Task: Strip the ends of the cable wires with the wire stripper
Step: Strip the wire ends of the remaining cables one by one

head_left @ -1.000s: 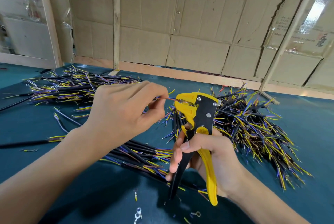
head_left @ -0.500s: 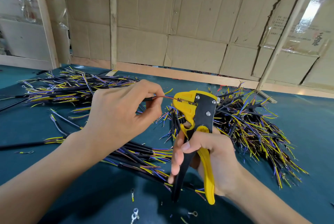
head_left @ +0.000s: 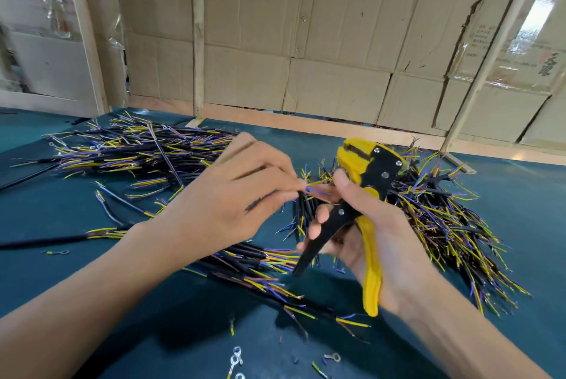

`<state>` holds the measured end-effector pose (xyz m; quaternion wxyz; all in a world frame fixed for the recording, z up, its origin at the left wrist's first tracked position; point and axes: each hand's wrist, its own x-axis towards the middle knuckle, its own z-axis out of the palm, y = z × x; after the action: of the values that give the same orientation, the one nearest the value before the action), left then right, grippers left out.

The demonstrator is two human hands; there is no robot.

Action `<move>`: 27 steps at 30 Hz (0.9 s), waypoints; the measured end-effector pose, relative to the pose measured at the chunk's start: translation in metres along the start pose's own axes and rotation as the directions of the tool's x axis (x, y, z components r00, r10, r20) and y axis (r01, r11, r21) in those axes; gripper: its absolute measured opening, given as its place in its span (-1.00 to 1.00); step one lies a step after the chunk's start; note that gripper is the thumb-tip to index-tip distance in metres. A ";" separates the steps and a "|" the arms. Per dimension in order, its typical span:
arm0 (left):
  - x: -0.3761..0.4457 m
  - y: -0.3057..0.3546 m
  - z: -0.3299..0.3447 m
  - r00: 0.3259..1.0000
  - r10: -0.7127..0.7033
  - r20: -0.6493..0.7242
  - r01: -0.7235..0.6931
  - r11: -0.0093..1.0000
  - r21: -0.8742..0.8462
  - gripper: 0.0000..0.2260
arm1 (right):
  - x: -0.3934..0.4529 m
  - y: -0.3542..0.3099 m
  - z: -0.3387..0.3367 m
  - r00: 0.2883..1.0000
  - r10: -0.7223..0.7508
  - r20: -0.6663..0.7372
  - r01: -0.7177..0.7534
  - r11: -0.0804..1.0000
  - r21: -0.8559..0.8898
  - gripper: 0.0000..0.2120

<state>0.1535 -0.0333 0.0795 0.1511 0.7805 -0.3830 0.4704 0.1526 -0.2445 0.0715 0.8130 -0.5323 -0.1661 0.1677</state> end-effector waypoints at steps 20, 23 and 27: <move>-0.019 -0.015 0.002 0.464 -0.312 0.829 0.462 0.884 0.074 -0.86 | 0.009 -0.023 -0.032 0.717 -0.316 -0.621 0.208 0.948 -0.242 -0.90; -0.015 -0.015 0.001 0.416 -0.311 0.854 0.509 0.858 0.064 -0.94 | 0.009 -0.025 -0.032 0.686 -0.321 -0.653 0.220 0.947 -0.234 -0.86; -0.016 -0.012 0.001 0.436 -0.332 0.837 0.541 0.839 0.052 -0.91 | 0.009 -0.018 -0.030 0.608 -0.466 -0.642 0.267 0.882 -0.387 -0.89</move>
<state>0.1588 -0.0181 0.0670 0.1598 0.9558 -0.2417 -0.0490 0.1760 -0.2718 0.0776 0.7537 -0.6071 0.0395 -0.2486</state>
